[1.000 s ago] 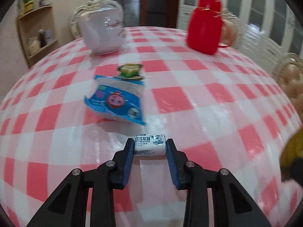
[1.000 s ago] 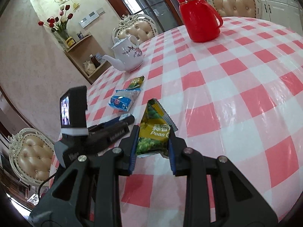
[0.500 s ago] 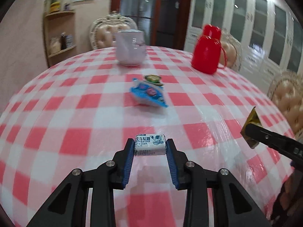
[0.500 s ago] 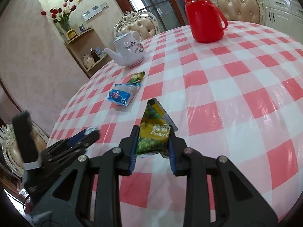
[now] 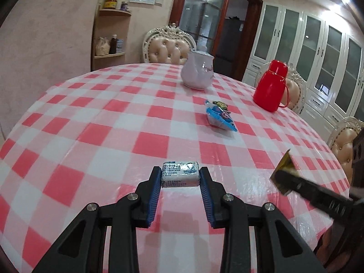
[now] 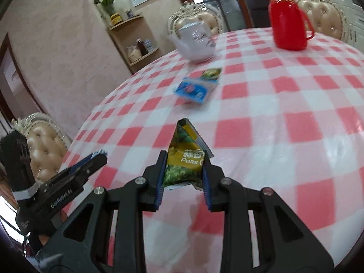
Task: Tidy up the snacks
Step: 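Lift and carry the pea packet and white candy toward the box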
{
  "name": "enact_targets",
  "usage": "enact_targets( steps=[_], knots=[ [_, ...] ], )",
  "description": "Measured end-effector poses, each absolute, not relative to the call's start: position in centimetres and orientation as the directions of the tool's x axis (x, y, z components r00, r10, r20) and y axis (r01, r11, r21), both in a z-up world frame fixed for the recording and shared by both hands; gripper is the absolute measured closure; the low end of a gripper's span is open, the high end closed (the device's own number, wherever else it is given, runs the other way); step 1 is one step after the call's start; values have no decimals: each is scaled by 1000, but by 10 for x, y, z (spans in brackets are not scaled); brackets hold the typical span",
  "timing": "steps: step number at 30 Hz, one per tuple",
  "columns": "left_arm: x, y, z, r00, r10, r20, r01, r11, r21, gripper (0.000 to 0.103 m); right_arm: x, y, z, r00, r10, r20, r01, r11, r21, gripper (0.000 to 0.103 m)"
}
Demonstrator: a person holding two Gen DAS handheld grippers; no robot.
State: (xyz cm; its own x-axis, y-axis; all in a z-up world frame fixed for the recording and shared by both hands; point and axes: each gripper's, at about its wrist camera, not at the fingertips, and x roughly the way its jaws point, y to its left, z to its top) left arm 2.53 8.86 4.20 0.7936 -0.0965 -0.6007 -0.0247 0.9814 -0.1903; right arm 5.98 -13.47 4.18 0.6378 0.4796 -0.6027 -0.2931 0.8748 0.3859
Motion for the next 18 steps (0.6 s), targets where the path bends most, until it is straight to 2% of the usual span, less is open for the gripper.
enact_targets(
  steps=[18],
  knots=[
    [-38, 137, 50, 836, 12, -548, -122, 979, -165, 68, -3, -49, 41, 561, 604, -566, -476, 795, 377, 71]
  ],
)
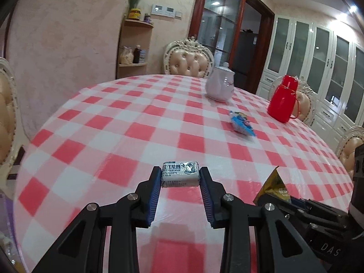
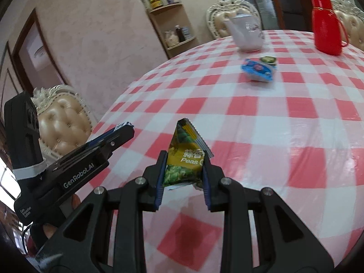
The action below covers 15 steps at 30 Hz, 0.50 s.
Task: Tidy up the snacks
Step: 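Lift and carry the pea packet and white candy toward the box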
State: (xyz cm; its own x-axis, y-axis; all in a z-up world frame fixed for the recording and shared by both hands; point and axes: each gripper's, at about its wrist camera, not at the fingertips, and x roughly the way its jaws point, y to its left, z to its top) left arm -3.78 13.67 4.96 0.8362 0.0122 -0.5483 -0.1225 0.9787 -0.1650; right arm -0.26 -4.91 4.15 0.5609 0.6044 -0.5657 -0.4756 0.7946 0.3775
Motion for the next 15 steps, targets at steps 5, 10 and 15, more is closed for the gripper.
enact_targets(
  steps=[5, 10, 15],
  knots=[
    [-59, 158, 46, 830, 62, -554, -163, 977, -135, 68, -11, -30, 40, 522, 645, -558, -516, 760, 396, 71],
    [-77, 180, 47, 823, 70, -564, -191, 969, -158, 68, -19, -9, 36, 464, 689, -556, -550, 717, 429, 71],
    [-96, 194, 52, 826, 89, -557, -210, 965, -158, 68, -31, 16, 34, 422, 711, -562, -591, 686, 424, 71]
  ],
)
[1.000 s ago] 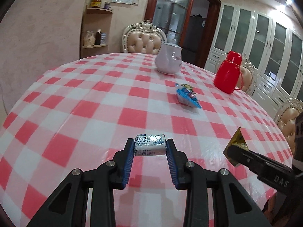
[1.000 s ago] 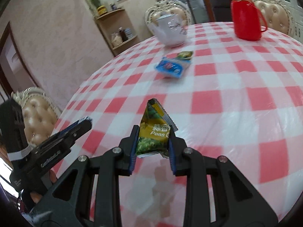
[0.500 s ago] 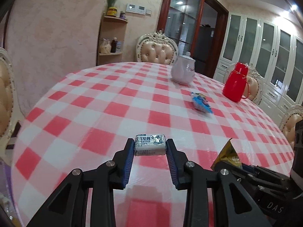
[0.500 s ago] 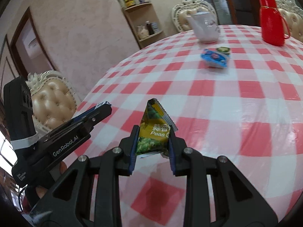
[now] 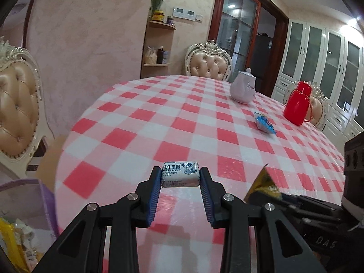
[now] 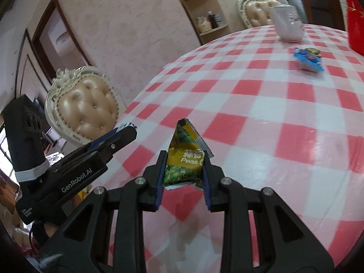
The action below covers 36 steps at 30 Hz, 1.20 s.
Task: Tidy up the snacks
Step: 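Lift and carry the pea packet and white candy toward the box, then open both grippers to drop the packets into the box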
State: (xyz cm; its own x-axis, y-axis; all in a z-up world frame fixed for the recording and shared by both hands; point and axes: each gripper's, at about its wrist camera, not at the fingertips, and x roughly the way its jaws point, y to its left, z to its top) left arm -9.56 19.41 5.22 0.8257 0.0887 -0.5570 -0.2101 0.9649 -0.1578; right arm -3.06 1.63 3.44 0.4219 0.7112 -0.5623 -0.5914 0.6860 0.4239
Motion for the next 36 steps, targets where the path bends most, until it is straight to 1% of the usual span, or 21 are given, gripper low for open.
enact_targets(
  steps=[7, 12, 18, 21, 27, 32, 35, 36],
  knots=[
    [-131, 221, 55, 820, 156, -550, -270, 954, -132, 68, -56, 54, 35, 339, 750, -568, -668, 617, 416, 71],
    [-158, 252, 49, 787, 239, -568, -360, 927, -109, 68, -79, 83, 34, 262, 775, -576, -733, 548, 404, 71],
    [-187, 292, 38, 733, 323, -599, -467, 879, -99, 68, -118, 123, 32, 128, 794, -595, -828, 415, 376, 71],
    [-199, 308, 35, 702, 376, -605, -518, 852, -72, 68, -136, 139, 30, 71, 795, -602, -864, 351, 362, 71],
    [-214, 330, 26, 648, 431, -628, -578, 815, -37, 68, -171, 161, 27, -35, 782, -622, -916, 225, 334, 71],
    [-222, 343, 20, 602, 461, -652, -619, 786, -16, 67, -190, 170, 26, -82, 772, -631, -939, 152, 309, 70],
    [-219, 345, 19, 563, 494, -662, -650, 760, 14, 65, -194, 170, 26, -108, 772, -626, -941, 123, 314, 69],
    [-216, 345, 18, 542, 510, -668, -664, 747, 32, 57, -192, 170, 27, -111, 777, -620, -939, 122, 321, 67]
  ],
)
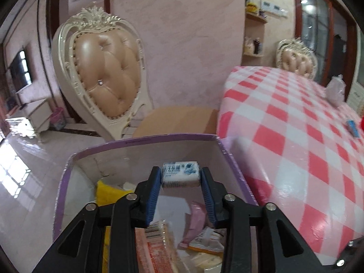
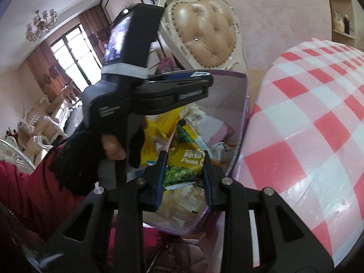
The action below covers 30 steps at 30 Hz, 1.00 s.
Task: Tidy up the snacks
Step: 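Open both grippers to drop the packets into the box, then grasp the blue cartoon seed packet with the right gripper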
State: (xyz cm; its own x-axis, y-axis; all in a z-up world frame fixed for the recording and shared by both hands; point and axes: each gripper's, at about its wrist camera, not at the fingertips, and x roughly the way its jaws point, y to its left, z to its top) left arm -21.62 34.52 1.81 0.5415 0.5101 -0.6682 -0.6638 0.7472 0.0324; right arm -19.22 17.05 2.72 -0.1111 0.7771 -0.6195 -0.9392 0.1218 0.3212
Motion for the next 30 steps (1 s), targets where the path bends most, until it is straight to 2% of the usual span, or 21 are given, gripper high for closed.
enact_targets(
  steps=[1, 2, 3, 4, 12, 19, 25, 30],
  knots=[
    [-214, 345, 18, 532, 515, -672, -670, 742, 38, 44, -189, 168, 29, -108, 785, -610, -935, 129, 331, 56],
    [-212, 344, 18, 528, 516, -674, -673, 739, 38, 39, -185, 166, 30, -97, 792, -603, -930, 143, 338, 40],
    [-211, 342, 19, 532, 516, -672, -673, 739, 36, 32, -181, 164, 32, -84, 799, -595, -926, 157, 342, 35],
    [-209, 338, 21, 536, 523, -663, -672, 740, 40, 30, -175, 159, 33, -71, 808, -584, -921, 172, 349, 32],
    [-175, 307, 30, 560, 507, -655, -610, 788, 89, 30, -117, 110, 44, 101, 813, -574, -875, 347, 338, 31],
    [-113, 240, 48, 629, 442, -639, -480, 868, 128, 27, -49, 28, 43, 311, 739, -597, -754, 575, 319, 27],
    [-38, 154, 59, 706, 297, -642, -299, 948, 110, 25, 2, -40, 44, 525, 573, -629, -581, 782, 228, 23],
    [37, 87, 57, 745, 124, -655, -195, 980, -37, 23, 37, -100, 45, 632, 461, -623, -408, 882, 238, 22]
  ],
)
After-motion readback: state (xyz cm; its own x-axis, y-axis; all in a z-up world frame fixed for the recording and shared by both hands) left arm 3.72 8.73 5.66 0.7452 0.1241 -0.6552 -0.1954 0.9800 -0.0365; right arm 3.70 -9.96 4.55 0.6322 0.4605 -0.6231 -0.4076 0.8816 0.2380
